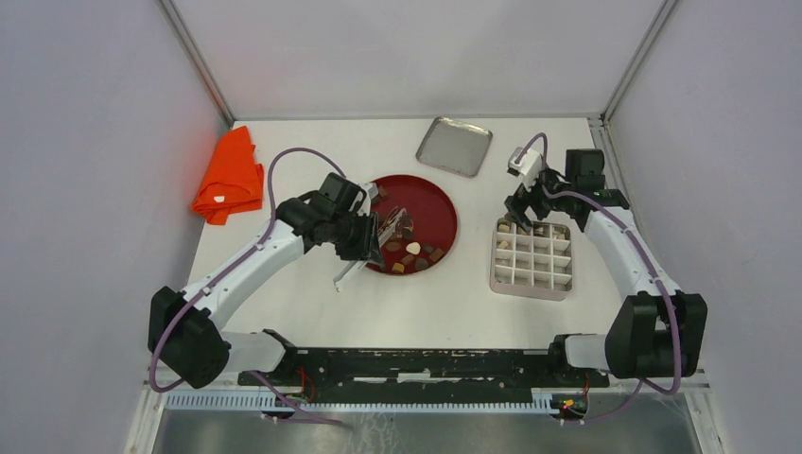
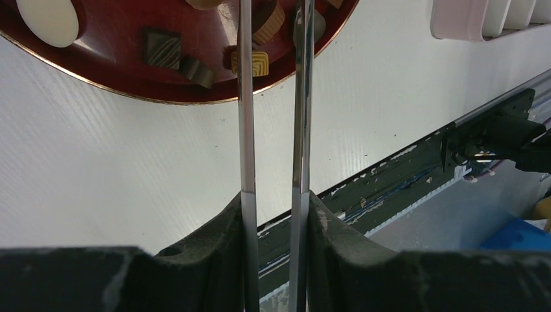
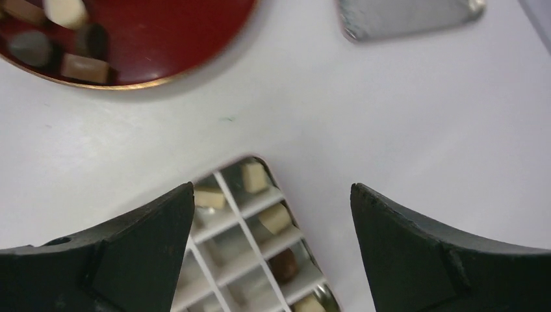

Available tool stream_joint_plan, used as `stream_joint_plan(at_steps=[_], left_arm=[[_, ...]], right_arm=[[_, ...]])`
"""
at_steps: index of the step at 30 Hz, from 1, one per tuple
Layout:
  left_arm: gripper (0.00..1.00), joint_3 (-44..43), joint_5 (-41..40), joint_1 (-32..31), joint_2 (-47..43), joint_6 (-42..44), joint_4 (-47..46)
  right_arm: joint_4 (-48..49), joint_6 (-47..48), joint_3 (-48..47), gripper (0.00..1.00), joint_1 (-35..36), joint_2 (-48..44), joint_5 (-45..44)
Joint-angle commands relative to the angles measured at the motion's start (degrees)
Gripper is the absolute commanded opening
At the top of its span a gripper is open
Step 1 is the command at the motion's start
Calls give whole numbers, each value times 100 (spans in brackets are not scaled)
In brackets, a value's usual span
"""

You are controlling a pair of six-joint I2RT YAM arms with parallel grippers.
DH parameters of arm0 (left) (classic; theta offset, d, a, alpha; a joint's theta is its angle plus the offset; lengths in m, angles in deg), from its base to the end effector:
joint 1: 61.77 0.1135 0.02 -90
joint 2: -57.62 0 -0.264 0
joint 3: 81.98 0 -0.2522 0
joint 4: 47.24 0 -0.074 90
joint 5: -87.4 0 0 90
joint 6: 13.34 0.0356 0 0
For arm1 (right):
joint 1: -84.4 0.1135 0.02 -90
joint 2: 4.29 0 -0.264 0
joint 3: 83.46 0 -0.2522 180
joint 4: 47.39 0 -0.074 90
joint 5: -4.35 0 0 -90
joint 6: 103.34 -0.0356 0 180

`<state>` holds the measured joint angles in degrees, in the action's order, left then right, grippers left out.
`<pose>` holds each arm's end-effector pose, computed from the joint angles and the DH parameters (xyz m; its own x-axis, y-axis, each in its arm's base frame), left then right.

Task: Pack the chocolate
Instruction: Pick up the fake chocolate from the plate, then adjust the packing box at the center of the board.

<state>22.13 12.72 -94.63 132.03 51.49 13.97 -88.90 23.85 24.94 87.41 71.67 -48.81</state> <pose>0.2097 -0.1467 0.2807 -0.9267 0.1103 -0.3592 0.2663 0.8671 -0.4209 0.2773 0.0360 0.2769 -0.2936 -0.4999 -0.8148 -0.7989 0.5964 -0.0780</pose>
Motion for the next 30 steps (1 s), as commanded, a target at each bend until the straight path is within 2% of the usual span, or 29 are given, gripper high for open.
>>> stream_joint_plan(at_steps=[1,3,4,6,8,12,16,24,30], left_arm=[[2,31,130,3,-120,-23,-284],[2,58,107,3,-112,62,-277],[2,67,90,7,-111,97,-262],[2,61,42,1,-115,140,-241],[2,69,19,8,-156,158,-238],[2,77,16,8,-218,181,-235],[2,132,18,10,-272,202,-235],[2,214,-19,3,-331,213,-237],[2,206,-12,2,-338,216,-213]], right_arm=[[-606,1639,-283,90,-470,-103,-995],[-869,2661,-345,75,-638,70,-1079],[-1170,3115,-464,63,-705,237,-1089],[-1687,3970,-749,53,-722,565,-1186],[-2055,4616,-927,52,-722,844,-1231],[-2262,5177,-1257,54,-721,1323,-1397],[-2870,5679,-1806,53,-722,1870,-1616],[-3240,5800,-2052,48,-705,2411,-1745],[-2978,5731,-1858,45,-705,2565,-1881]])
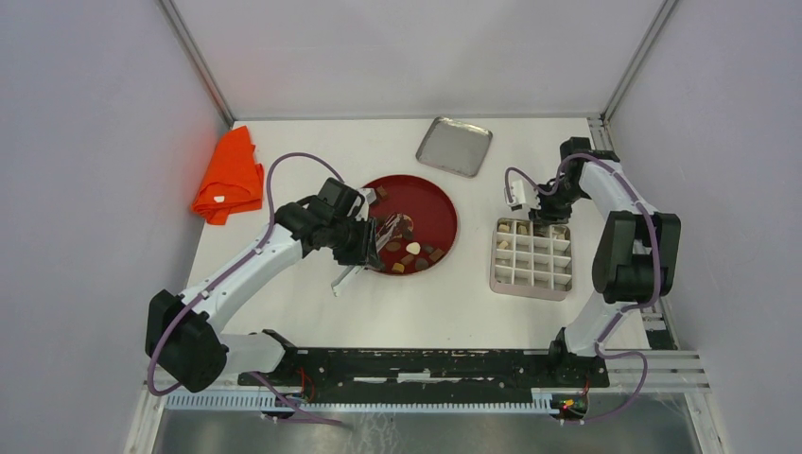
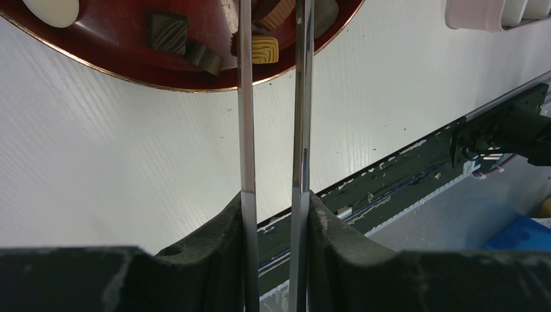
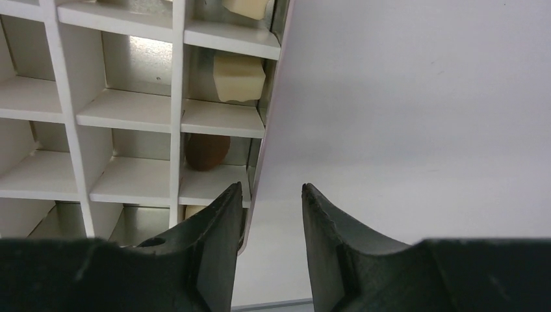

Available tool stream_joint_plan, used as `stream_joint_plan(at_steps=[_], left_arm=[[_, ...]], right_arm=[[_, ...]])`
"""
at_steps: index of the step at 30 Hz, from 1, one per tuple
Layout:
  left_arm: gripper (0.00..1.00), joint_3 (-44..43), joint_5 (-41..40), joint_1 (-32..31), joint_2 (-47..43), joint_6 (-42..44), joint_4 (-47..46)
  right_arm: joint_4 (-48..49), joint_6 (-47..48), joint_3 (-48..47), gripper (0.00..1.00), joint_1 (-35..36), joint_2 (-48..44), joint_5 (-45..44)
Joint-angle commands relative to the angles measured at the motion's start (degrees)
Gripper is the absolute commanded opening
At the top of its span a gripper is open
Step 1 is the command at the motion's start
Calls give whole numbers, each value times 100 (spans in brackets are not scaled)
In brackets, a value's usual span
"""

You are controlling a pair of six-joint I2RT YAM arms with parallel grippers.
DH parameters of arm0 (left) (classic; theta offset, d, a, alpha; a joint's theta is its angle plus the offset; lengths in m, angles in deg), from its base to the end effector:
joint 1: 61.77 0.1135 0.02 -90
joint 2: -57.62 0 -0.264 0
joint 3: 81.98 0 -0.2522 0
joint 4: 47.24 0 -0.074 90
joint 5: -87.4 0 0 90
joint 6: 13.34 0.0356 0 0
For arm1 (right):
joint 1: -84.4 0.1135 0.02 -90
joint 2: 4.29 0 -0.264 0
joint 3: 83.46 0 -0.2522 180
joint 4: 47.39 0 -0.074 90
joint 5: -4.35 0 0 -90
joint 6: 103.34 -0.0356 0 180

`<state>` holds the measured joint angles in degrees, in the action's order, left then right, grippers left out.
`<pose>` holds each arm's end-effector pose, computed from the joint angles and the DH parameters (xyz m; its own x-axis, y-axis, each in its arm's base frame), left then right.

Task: Pack the chocolate
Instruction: Adjust the packing box at the center of the board.

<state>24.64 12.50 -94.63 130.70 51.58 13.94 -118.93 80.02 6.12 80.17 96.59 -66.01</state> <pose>0.2034 -0.1424 0.2727 -0.9318 0.1147 -0.3443 0.2599 0.8732 -0.4124 0.3328 -0.0126 0.2205 0.0351 -0.9454 -0.3241 -0.9872 0.0177 -0.1584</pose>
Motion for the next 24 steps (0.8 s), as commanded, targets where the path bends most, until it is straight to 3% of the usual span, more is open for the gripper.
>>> stream_joint_plan(at_steps=[1,10,14,17,24], left_arm=[[2,-54,18,7,-201,212,-199],[2,-61,20,3,-224,195,-167],[2,-57,12,8,-233,191,-164],[2,-59,7,3,-241,195,-152],[2,-63,-15,6,-283,196,-116]], right_arm=[[40,84,16,44,19,108,-171],[62,-1,26,30,97,386,-136],[61,-29,63,19,115,355,-125],[66,-67,64,9,115,254,-118],[49,-182,-2,2,120,-307,-53]])
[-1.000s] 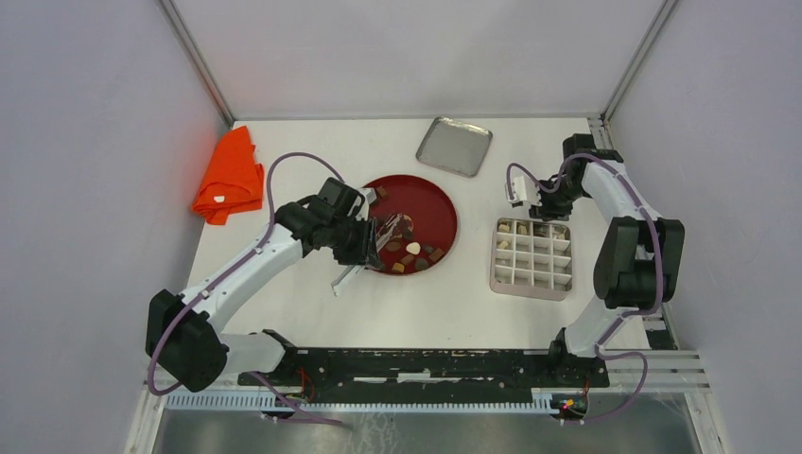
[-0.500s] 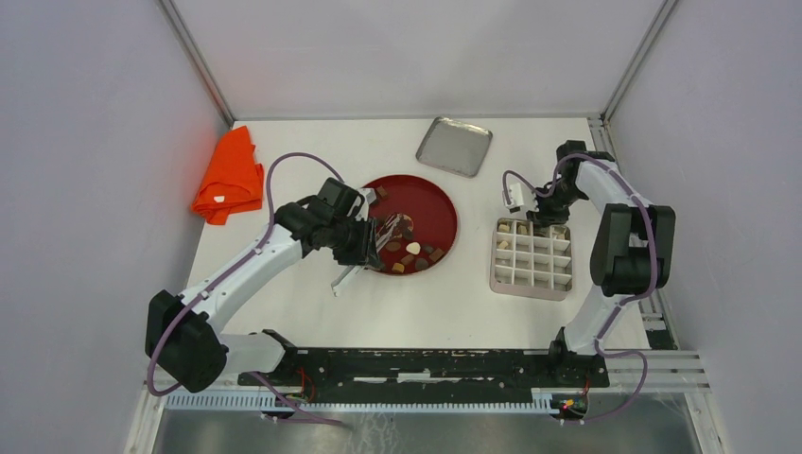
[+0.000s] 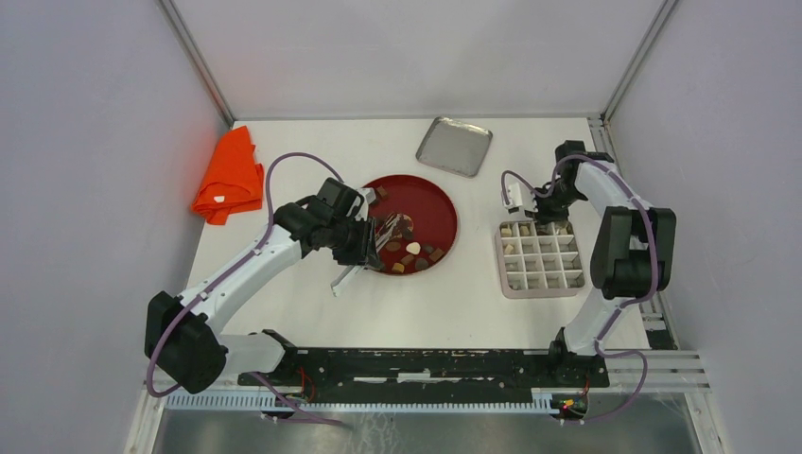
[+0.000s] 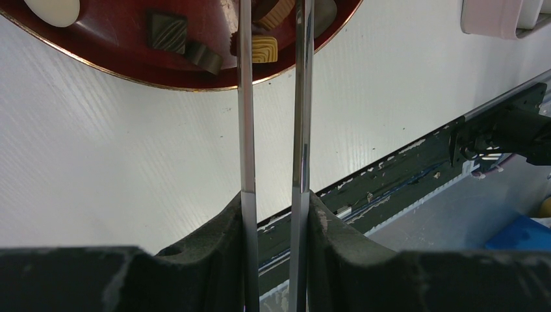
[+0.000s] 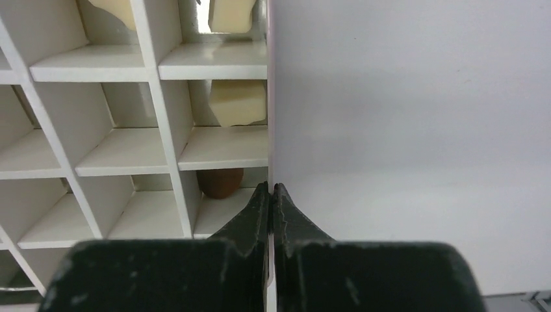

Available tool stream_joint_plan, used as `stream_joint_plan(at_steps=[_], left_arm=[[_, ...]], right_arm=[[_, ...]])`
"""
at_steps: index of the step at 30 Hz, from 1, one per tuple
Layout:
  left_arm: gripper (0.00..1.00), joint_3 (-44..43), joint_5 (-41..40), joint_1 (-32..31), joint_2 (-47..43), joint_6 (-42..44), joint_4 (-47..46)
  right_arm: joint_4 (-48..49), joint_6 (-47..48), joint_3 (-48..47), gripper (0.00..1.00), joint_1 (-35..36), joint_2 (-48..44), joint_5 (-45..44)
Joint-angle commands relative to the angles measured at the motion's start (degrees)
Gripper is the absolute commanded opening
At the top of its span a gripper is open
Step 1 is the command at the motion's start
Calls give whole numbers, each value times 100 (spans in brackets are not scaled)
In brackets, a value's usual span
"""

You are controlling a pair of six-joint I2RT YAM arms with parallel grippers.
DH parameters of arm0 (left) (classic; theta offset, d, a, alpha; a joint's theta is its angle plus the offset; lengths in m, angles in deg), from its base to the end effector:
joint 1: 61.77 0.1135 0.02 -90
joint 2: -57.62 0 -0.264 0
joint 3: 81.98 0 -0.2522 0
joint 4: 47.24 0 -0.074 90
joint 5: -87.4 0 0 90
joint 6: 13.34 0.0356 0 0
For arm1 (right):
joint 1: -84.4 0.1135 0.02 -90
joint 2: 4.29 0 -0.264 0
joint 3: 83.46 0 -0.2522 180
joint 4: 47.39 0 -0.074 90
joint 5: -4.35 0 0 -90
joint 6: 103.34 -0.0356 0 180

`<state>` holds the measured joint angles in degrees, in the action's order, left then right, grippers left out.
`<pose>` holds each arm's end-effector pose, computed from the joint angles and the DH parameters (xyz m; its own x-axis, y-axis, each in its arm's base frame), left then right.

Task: Pack the chocolate
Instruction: Adjust the packing box at the center of the board.

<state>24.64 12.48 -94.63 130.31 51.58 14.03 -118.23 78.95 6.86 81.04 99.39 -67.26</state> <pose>0.2023 -0.1417 0.2742 -0.9303 0.1136 -0.3488 0.2616 0.8721 -0.4135 0.3369 -0.0085 0.2017 0.0125 -0.9505 -0.3104 -0.9945 0.0204 -0.1024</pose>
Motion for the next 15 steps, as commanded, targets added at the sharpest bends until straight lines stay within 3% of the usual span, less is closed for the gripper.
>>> stream_joint_plan(at_steps=[1,15], left_arm=[[2,-67,-13,8,-246,196,-124],[2,-117,-26,8,-281,205,-93]], right_arm=[[-21,-147,-111,0,28,-716,116],[837,-1064,290,0,302,-2911,197]])
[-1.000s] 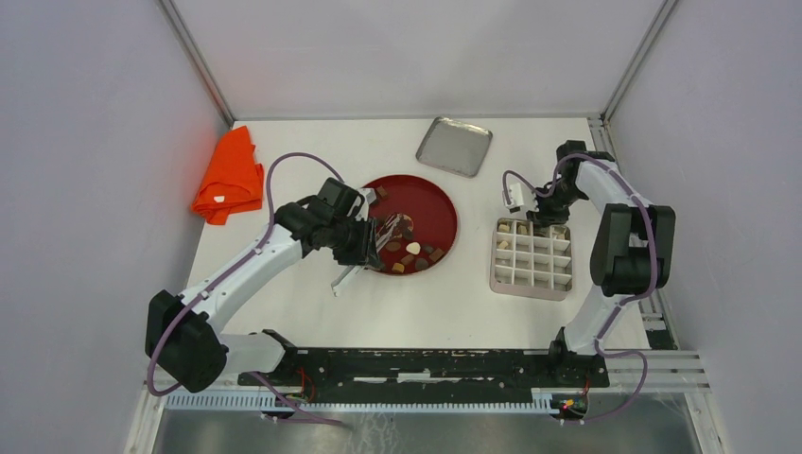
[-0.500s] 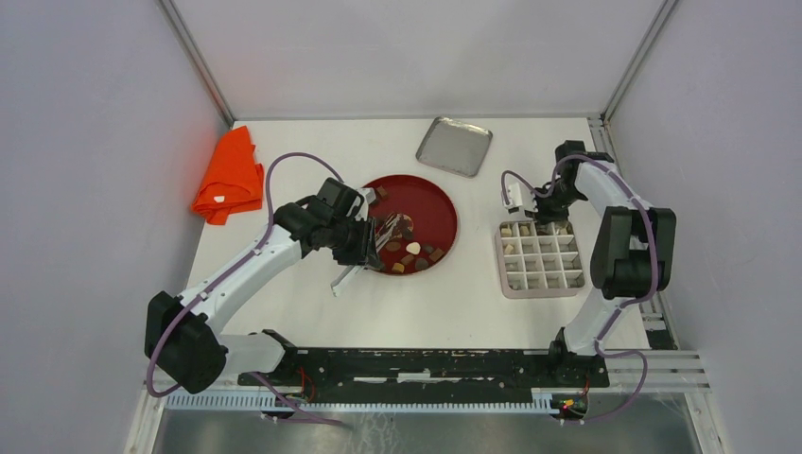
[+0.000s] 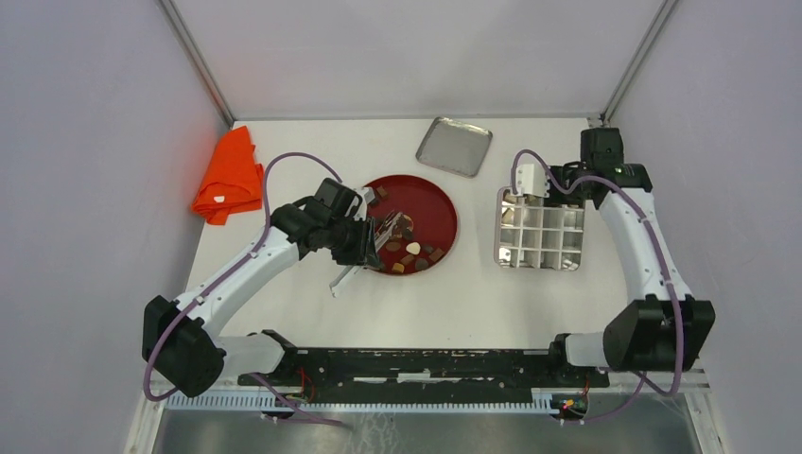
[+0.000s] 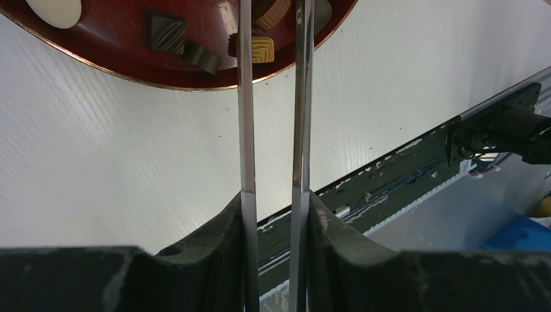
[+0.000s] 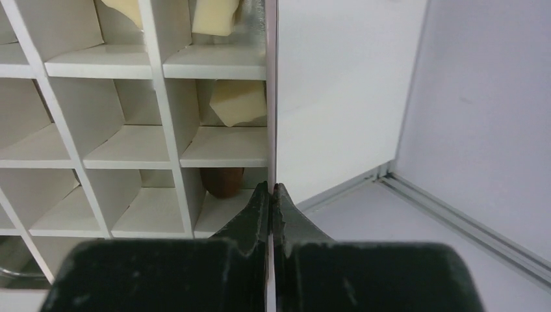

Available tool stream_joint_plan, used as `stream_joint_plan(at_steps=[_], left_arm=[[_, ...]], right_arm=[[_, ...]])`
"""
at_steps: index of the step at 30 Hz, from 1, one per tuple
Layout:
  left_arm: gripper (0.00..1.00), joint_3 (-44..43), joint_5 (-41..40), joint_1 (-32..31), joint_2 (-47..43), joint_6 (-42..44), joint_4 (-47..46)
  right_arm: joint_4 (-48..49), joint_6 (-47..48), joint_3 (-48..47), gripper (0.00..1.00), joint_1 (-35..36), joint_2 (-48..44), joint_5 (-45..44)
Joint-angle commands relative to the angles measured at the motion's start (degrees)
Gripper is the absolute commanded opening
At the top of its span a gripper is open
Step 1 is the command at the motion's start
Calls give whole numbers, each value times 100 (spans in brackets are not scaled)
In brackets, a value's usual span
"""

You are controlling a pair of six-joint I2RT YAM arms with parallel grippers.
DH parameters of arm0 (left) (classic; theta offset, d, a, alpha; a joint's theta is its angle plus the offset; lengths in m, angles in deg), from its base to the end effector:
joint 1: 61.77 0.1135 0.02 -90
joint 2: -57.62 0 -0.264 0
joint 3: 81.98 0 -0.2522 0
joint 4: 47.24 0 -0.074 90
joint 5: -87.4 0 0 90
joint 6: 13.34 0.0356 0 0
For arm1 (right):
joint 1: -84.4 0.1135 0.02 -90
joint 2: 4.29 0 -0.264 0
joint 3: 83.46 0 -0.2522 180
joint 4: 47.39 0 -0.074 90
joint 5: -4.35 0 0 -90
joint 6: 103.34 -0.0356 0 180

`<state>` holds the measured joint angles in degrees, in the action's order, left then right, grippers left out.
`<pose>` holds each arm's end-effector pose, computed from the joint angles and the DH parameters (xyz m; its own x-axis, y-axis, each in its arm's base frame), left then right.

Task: Pack the chocolate
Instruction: Adjust the packing box at the center of the board.

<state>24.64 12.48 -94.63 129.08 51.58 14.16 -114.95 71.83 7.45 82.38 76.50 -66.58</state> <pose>0.1992 -0.1397 0.2789 -0.9245 0.1099 -0.3650 0.2683 0.8678 -0.4183 0.2826 0.0017 0.3180 0.0608 -0.9445 -0.3229 -0.8672 0.1102 -0.4857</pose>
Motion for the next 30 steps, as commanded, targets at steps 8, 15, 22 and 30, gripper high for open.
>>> stream_joint_plan(at_steps=[8,15,22,30], left_arm=[[2,-184,177,3,-139,198,-261],[2,-75,320,1,-181,158,-399],[2,12,664,-43,-225,18,-694],[2,219,789,-134,-115,-117,-1125]], right_arm=[[418,-958,548,0,752,-538,-34],[116,-1748,421,0,759,791,-3],[670,-2306,764,9,835,1301,-4],[715,-2437,814,39,873,1446,-49]])
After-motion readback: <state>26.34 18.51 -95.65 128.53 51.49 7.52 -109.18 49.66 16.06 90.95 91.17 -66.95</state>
